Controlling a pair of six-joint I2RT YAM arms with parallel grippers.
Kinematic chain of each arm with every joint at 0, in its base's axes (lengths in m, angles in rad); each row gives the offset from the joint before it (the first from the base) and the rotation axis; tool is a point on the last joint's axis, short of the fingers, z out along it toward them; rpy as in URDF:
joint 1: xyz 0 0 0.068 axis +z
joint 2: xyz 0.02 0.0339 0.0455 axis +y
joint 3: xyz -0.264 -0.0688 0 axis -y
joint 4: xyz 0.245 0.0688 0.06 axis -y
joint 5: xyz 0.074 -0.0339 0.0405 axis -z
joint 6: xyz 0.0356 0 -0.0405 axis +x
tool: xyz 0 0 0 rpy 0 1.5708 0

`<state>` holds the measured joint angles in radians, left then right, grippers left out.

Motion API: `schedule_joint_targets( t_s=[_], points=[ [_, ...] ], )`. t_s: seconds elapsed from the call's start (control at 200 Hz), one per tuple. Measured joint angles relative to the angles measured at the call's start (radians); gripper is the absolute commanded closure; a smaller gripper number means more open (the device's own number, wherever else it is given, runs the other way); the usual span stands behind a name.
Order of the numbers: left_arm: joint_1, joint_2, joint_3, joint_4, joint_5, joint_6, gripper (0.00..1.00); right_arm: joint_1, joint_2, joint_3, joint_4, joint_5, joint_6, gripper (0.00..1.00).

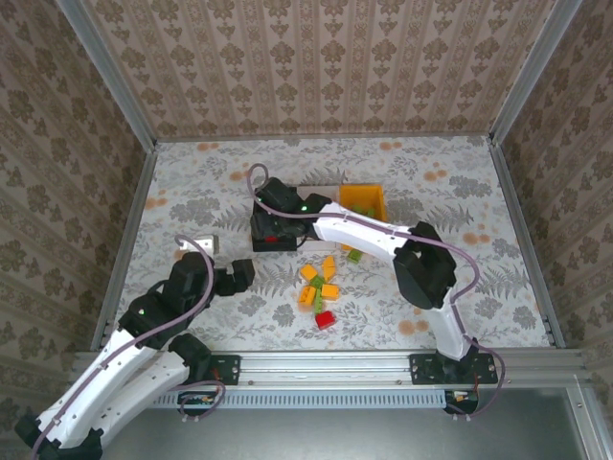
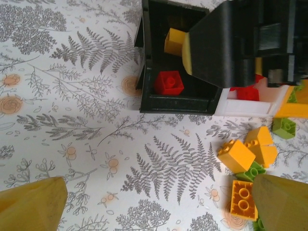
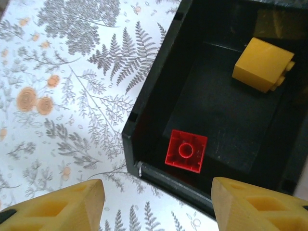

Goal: Sort the legos into containers by color

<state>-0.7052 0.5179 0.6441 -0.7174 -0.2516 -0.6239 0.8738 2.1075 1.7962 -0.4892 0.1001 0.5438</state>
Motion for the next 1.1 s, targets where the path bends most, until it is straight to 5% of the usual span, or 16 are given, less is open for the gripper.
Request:
schedule_joint_targets(
  t_s=[1.1],
  points=[
    [0.02, -0.075, 0.0, -0.047, 0.019, 0.0, 0.0, 0.002, 0.238, 0.217, -0.148, 0.074, 0.008, 0.47]
  ],
)
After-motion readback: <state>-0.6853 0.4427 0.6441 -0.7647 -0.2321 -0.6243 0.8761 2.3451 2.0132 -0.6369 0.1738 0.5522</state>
